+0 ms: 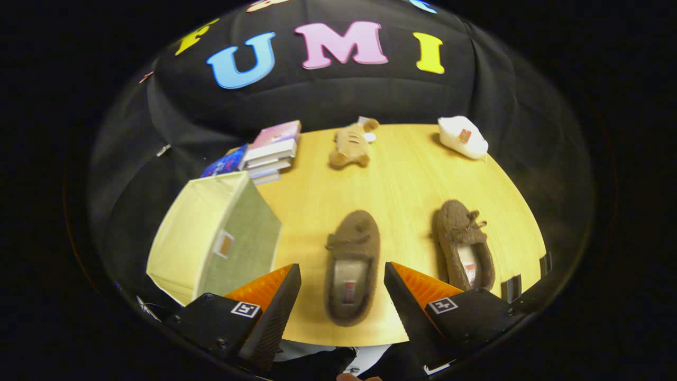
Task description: Open the storage box then place both shoes into the box .Put the left shoe in first, then the right shoe, with the right side of both shoes facing outward in a uniform manner.
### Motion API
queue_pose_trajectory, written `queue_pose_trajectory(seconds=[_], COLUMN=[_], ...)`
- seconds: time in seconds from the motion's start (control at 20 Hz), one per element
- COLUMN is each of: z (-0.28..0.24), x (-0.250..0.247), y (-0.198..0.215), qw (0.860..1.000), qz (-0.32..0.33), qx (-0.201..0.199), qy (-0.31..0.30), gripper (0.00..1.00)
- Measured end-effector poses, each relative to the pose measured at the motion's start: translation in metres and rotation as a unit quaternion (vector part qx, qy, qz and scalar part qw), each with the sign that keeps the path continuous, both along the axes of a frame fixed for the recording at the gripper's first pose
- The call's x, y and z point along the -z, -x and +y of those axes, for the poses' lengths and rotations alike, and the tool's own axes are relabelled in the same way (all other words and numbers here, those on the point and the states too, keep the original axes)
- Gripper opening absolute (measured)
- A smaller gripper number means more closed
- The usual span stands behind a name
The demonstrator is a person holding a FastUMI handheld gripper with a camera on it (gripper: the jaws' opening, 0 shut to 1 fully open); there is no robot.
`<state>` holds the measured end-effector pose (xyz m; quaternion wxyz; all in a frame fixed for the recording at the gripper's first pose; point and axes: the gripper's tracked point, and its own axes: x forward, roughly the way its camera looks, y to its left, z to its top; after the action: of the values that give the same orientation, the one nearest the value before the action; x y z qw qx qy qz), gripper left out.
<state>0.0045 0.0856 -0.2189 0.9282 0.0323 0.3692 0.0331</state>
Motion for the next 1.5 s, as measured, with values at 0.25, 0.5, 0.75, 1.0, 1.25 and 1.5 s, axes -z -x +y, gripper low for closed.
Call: queue_pose_trajectory(seconds=[0.25, 0.5, 0.75, 1.0, 1.25, 1.5], z=[-0.03, -0.024, -0.015, -0.021, -0.03, -0.012], x=[0.053, 0.08, 0.101, 0.098, 0.067, -0.009], y=[-0.031, -0.068, -0.073, -0.075, -0.067, -0.06], qw=[0.999, 0.998, 0.997, 0.994, 0.992, 0.99], qz=[0.033, 0.039, 0.06, 0.063, 0.048, 0.022], qx=[0.036, 0.046, 0.054, 0.083, 0.1, 0.1], qy=[0.021, 0.022, 0.02, -0.026, -0.055, -0.098], gripper=[0.99, 0.81, 0.37, 0.12, 0.06, 0.06])
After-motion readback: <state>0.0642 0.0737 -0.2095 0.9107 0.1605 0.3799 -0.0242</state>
